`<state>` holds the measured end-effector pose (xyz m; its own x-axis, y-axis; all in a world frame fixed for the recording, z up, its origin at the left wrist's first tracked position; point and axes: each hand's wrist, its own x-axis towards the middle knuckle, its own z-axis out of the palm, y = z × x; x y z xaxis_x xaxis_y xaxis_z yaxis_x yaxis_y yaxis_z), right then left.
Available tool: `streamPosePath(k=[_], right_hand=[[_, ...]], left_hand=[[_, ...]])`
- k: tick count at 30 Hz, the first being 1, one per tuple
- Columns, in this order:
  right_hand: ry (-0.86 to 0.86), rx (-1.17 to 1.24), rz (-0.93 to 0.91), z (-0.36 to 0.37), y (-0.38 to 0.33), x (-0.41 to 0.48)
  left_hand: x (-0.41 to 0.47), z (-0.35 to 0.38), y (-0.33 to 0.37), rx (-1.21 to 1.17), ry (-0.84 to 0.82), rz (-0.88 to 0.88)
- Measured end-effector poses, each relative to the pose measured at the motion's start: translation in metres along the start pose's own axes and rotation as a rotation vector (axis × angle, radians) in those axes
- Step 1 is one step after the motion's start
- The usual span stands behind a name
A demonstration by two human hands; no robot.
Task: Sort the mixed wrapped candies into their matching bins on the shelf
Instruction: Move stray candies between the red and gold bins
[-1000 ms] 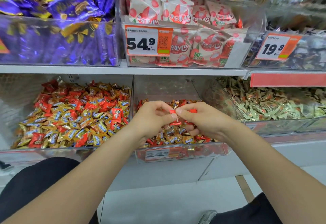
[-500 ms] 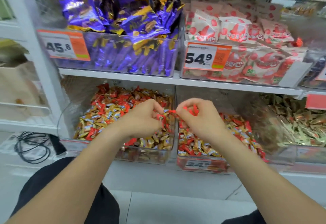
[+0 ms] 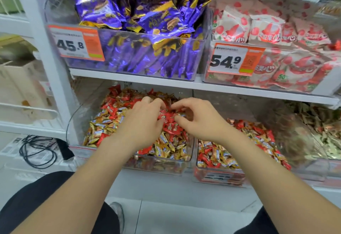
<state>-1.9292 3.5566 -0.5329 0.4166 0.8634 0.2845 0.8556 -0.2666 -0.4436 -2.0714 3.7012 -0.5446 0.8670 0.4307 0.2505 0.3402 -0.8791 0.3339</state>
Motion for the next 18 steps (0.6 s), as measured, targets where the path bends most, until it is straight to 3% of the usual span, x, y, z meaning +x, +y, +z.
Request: streamPosePath(k=[4, 6, 8, 11, 14, 18], right_hand=[[0.051, 0.194, 0.186, -0.037, 0.017, -0.041], [-0.1, 0.241, 0.307, -0.058, 0.031, -0.063], [-0.323, 0.036, 0.39, -0.074, 0.054, -0.083], [-0.431, -0.289, 0.554, -0.087, 0.099, -0.114], [-0.305, -0.396, 0.738, -0.098, 0.143, -0.135], [-0.41, -0.446, 0.816, -0.095, 0.159, -0.147]], left_hand=[[-0.02, 0.0, 0.046, -0.155, 0.038, 0.246], [-0.029, 0.007, 0.081, -0.309, -0.068, 0.385], [-0.03, 0.025, 0.111, -0.352, -0.177, 0.478], [-0.015, 0.065, 0.135, -0.158, -0.287, 0.429], [-0.001, 0.09, 0.153, 0.104, -0.362, 0.305], [0.008, 0.105, 0.172, 0.305, -0.586, 0.242]])
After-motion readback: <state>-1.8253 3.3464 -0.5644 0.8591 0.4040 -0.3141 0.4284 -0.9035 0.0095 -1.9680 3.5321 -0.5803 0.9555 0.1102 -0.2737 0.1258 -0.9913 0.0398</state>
